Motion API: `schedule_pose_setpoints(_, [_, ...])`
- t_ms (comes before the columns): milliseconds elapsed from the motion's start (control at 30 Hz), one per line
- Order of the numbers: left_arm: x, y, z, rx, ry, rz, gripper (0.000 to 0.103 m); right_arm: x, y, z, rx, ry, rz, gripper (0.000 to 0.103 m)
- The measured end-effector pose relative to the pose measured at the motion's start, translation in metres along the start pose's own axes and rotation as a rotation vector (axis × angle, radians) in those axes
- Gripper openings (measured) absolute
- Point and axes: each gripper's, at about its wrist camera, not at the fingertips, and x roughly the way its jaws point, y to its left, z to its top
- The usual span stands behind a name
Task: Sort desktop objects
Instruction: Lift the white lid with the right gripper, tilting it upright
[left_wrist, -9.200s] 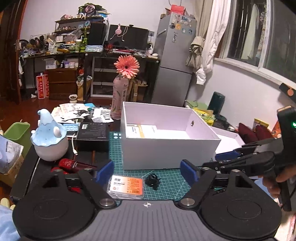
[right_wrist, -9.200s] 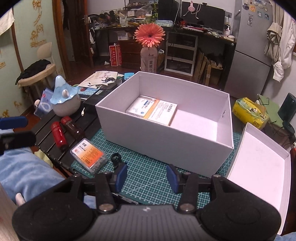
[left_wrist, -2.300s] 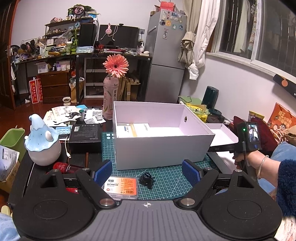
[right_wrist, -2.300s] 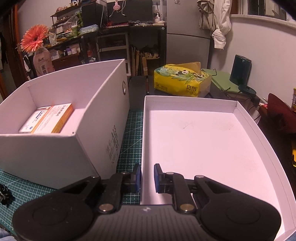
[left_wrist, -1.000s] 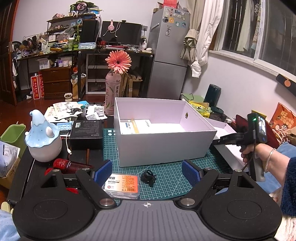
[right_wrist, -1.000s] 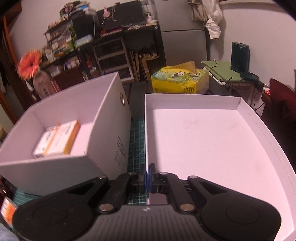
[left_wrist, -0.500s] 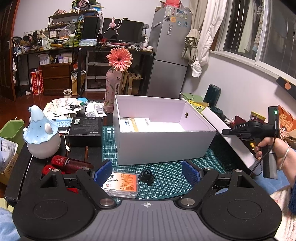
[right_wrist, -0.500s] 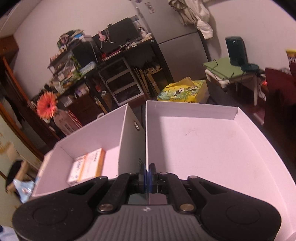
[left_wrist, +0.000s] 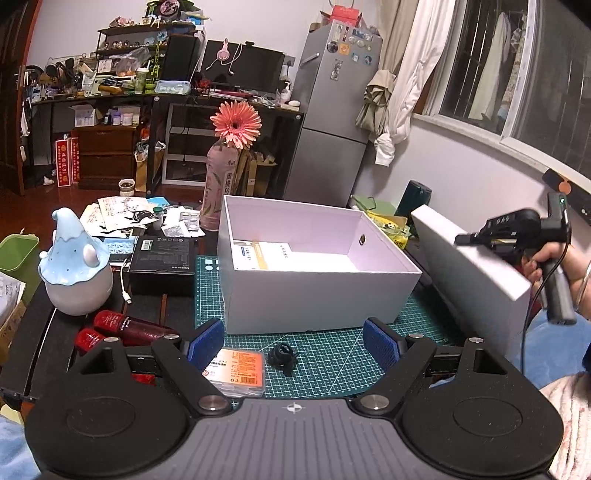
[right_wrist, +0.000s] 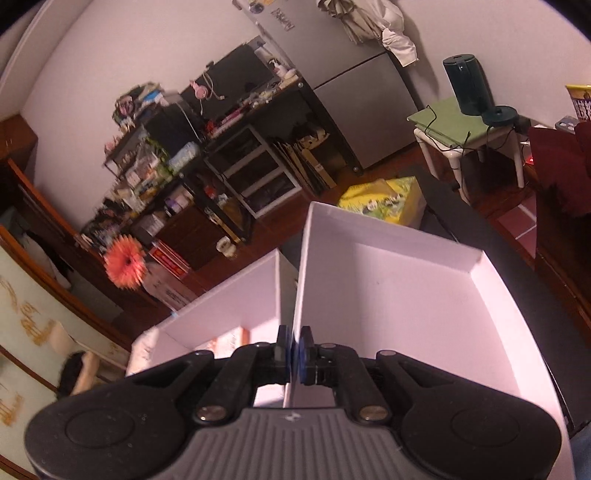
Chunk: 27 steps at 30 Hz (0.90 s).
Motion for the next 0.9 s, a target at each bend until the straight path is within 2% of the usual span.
schedule_pose_setpoints(333, [-0.003,0.002,0.000,-0.010,-0.018,-0.014,0.083,-0.023,0.031,0.029,0.050,-0.039,0.111,0.004])
schedule_pose_setpoints(633, [-0.005,0.007,0.000,-0.029,-0.026,-0.019,0.083,-0.022,0.108,0.056,-0.006,-0.050,0.275,0.004])
schedule_pose_setpoints(900, [-0.007,0.010,0.000,-0.049,-0.038,-0.027,0.083,0.001,0.178,0.064,-0.032,-0.047,0.390,0.004])
